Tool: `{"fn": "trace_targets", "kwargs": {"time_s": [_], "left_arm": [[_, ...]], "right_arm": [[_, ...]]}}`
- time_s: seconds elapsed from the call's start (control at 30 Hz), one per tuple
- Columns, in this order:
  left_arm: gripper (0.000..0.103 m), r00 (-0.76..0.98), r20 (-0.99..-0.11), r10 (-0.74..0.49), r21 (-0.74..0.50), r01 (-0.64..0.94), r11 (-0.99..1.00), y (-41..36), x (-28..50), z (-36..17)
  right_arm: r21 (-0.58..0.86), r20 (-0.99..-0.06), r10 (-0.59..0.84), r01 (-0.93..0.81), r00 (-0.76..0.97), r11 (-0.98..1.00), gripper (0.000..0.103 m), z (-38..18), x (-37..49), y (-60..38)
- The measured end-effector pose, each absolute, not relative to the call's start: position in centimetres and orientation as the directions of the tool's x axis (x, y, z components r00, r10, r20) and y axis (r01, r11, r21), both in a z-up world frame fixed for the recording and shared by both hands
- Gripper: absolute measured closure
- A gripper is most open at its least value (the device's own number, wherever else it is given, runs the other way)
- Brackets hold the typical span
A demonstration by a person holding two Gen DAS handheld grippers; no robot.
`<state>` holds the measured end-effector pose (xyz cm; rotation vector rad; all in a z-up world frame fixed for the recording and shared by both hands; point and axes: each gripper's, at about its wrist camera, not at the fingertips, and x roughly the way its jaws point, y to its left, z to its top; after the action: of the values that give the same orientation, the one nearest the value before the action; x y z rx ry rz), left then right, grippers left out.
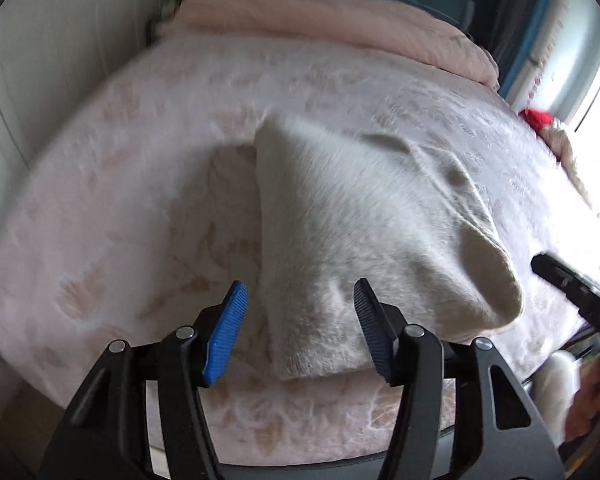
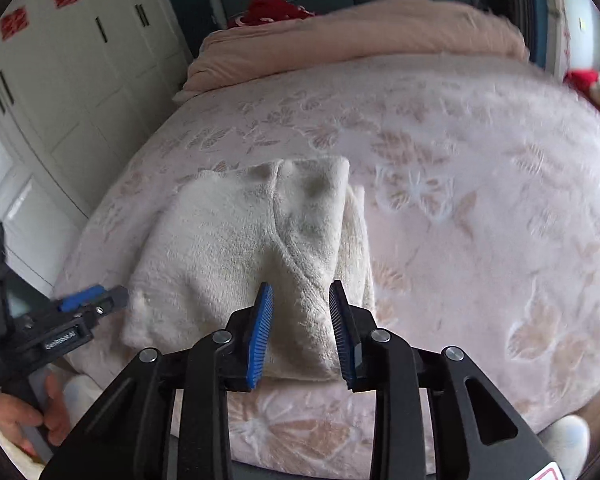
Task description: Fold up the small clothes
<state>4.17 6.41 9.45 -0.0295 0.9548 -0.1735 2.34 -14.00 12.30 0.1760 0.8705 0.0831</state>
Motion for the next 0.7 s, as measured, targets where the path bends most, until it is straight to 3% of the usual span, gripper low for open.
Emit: {"fn": "trace_targets", "kwargs": {"time_s": [0.07,0.13,0.23,0.3,0.37,0.4,0.5,0.6,0.7], "left_arm": [[0.049,0.578,-0.807,-0.124,-0.039,0.158,0.987,5.0,3.3,9.9],[0.049,0.573,-0.812,-0.114,-0.017,0.172,0.985,3.7,2.9,9.9],[0.048,0.554,-0.826,-0.104,-0.005,0.177,0.984,2.4,2.5,9.5],[0.036,0.567,-0.817,-0.103,0.0,0.179,0.984,1.8,1.7,9.7],[0.009,0.613,-0.786,-0.085,0.032,0.177,0.984,1.1,0.3,10.3],[0.009,0.637,-0.767,-0.079,0.043,0.174,0.984,0.7,-0.2,10.5],[0.008,0.658,-0.748,-0.092,0.033,0.175,0.984,-0.1,-1.6,11.0],[0.008,0.648,-0.756,-0.091,0.023,0.165,0.986,-0.6,-2.3,10.8],[0.008,0.655,-0.75,-0.086,0.023,0.156,0.988,-1.0,-3.4,10.4]], "right_arm": [[0.091,-0.808,0.084,-0.017,0.584,0.996,0.091,9.7,2.9,-13.0],[0.02,-0.879,0.029,-0.024,0.475,1.0,0.09,5.1,3.8,-12.6],[0.062,-0.85,0.062,-0.017,0.523,0.998,0.089,6.7,2.5,-12.6],[0.11,-0.815,0.098,-0.013,0.572,0.994,0.089,9.0,0.9,-12.8],[0.148,-0.775,0.132,-0.027,0.618,0.989,0.089,10.9,-0.5,-12.9],[0.144,-0.761,0.124,-0.02,0.637,0.989,0.088,11.6,-1.3,-13.0],[0.131,-0.739,0.088,0.014,0.667,0.991,0.081,12.3,-3.3,-13.5],[0.134,-0.733,0.047,0.077,0.679,0.988,0.06,11.9,-4.9,-14.3],[0.147,-0.722,0.013,0.135,0.691,0.98,0.051,10.9,-6.3,-15.5]]}}
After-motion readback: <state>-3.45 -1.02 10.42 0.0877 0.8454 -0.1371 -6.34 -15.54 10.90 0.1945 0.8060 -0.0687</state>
